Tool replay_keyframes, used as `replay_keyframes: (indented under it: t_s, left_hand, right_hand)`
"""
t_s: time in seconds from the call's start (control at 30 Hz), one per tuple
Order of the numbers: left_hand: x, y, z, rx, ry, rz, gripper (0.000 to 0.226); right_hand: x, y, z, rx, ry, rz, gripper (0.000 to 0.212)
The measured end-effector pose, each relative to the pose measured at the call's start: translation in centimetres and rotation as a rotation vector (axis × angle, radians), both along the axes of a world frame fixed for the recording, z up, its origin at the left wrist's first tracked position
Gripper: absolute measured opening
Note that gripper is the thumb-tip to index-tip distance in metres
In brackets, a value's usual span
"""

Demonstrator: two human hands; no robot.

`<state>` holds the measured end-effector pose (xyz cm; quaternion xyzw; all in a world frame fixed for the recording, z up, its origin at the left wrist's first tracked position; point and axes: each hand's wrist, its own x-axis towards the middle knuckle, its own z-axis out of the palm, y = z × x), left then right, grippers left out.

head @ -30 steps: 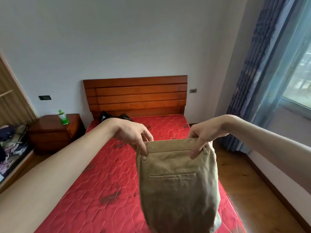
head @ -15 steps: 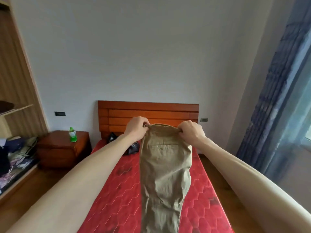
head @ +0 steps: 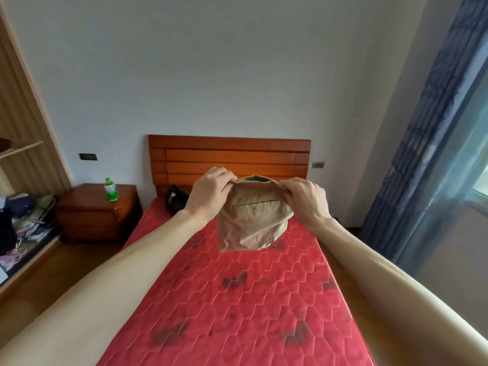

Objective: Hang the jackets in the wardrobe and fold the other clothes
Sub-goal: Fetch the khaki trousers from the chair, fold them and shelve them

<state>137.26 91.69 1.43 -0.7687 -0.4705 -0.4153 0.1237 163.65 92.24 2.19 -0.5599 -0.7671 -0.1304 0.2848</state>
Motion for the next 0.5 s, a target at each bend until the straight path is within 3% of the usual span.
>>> replay_keyframes:
  t_s: [0.17,0.33,0.43,0.5]
  left_hand:
    - [0.0,-5.4,-11.9,-0.142,0.094,-0.038,0.020]
    - [0.7,-11.0,-26.5,-0.378,0.228,-0.030,0.028]
    - [1.4,-15.2,-35.4,-0.525,0.273,-0.030,0.031]
    - [1.8,-18.1,-40.5,-0.629,0.311,-0.030,0.034]
  right_hand:
    - [1.7,-3.9,-12.1,-0.119,-0.127,0.106,0.014]
    - [2.7,-9.3,-27.3,-0.377,-0.140,0.166,0.022]
    - [3.0,-13.5,-36.0,-0.551,-0.145,0.136,0.005]
    - [3.4,-16.2,-40.9,-0.714,-0.204,0.134,0.013]
